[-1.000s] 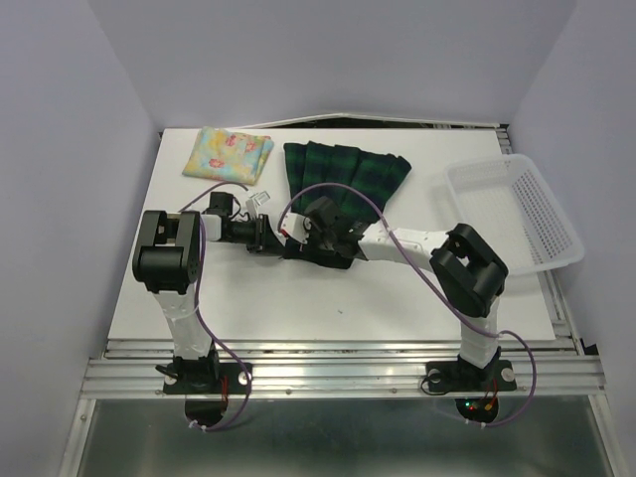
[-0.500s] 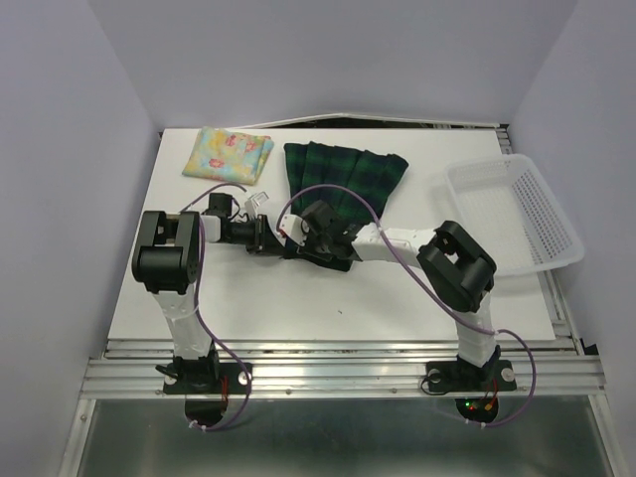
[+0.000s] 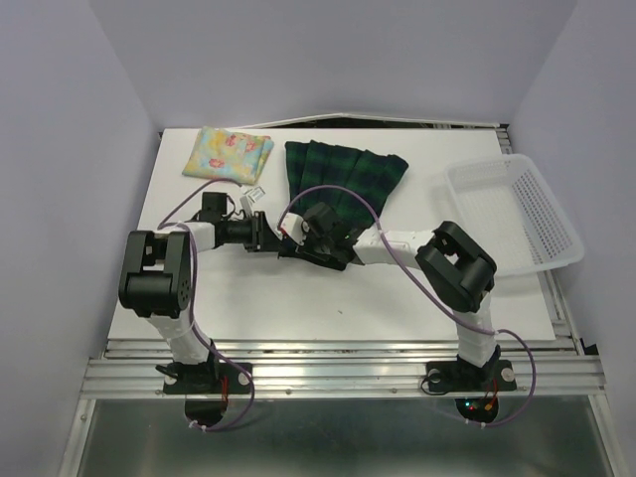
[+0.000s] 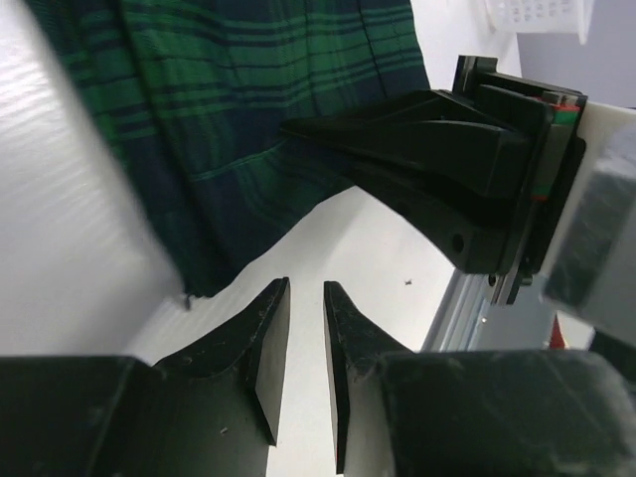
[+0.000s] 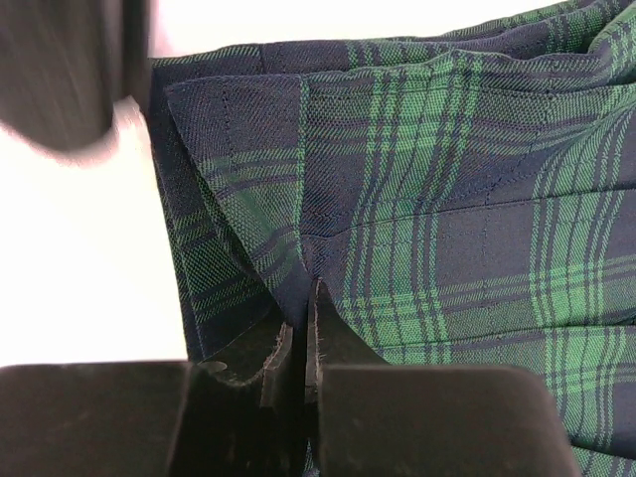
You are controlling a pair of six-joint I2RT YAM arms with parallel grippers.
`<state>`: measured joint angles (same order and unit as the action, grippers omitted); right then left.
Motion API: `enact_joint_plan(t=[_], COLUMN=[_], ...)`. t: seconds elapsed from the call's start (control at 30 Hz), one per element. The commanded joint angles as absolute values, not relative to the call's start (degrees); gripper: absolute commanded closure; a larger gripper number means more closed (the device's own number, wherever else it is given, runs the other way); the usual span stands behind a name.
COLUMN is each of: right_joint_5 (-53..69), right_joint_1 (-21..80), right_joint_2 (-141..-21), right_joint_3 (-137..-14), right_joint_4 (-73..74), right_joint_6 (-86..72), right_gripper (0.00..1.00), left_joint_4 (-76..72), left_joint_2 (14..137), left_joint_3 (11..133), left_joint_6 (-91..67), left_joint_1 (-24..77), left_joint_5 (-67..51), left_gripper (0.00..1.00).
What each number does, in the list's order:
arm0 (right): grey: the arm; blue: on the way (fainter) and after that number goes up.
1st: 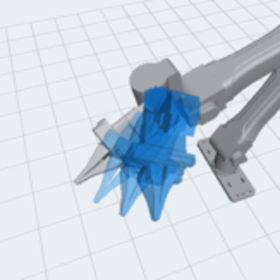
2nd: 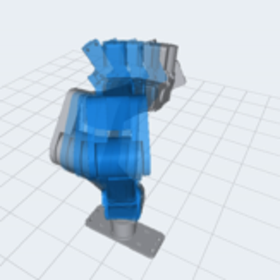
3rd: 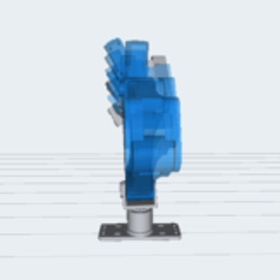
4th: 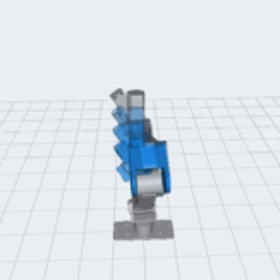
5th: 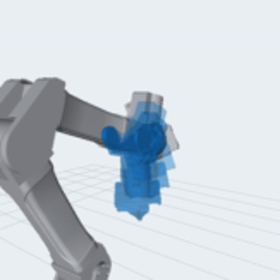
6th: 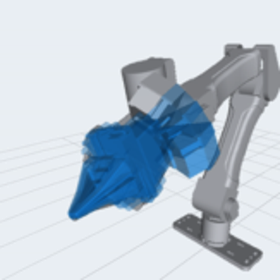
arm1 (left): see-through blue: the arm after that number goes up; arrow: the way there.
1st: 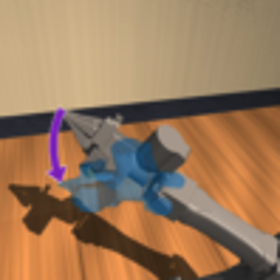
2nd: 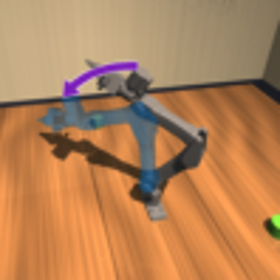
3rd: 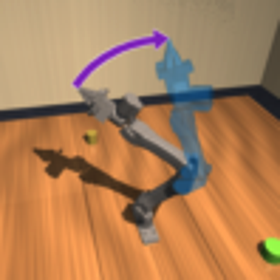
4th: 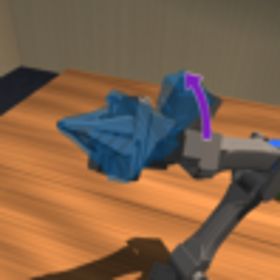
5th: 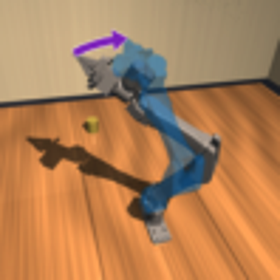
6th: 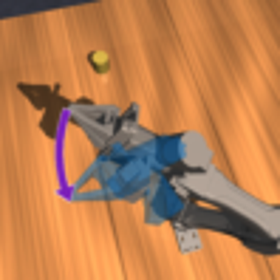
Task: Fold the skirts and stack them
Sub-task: Fold the skirt
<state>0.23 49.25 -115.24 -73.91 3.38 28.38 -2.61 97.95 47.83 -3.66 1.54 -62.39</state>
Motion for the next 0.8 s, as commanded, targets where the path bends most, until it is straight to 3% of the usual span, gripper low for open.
enact_joint_plan(t=[0.0, 0.23, 0.47, 0.77], right_joint_5=[2.0, 2.5, 2.4, 2.3], right_joint_1=[49.8, 49.8, 49.8, 49.8], right_joint_2=[-117.3, -116.2, -116.2, -115.8], right_joint_3=[-70.7, -69.4, -68.8, -68.1], right_joint_4=[5.3, 5.0, 5.1, 4.5], right_joint_6=[26.5, 26.5, 27.2, 27.3], right_gripper=[0.99, 0.99, 0.99, 0.99], left_joint_4=[-11.0, -20.5, -22.5, -24.1], left_joint_2=[101.3, 103.7, 101.4, 102.0], left_joint_3=[47.2, 47.1, 45.7, 46.5], left_joint_6=[-11.8, -18.4, -20.3, -24.3], left_joint_1=[4.7, 6.6, 6.9, 6.9], left_joint_5=[-63.8, -65.1, -68.7, -65.0], left_gripper=[0.7, 0.72, 0.75, 0.76])
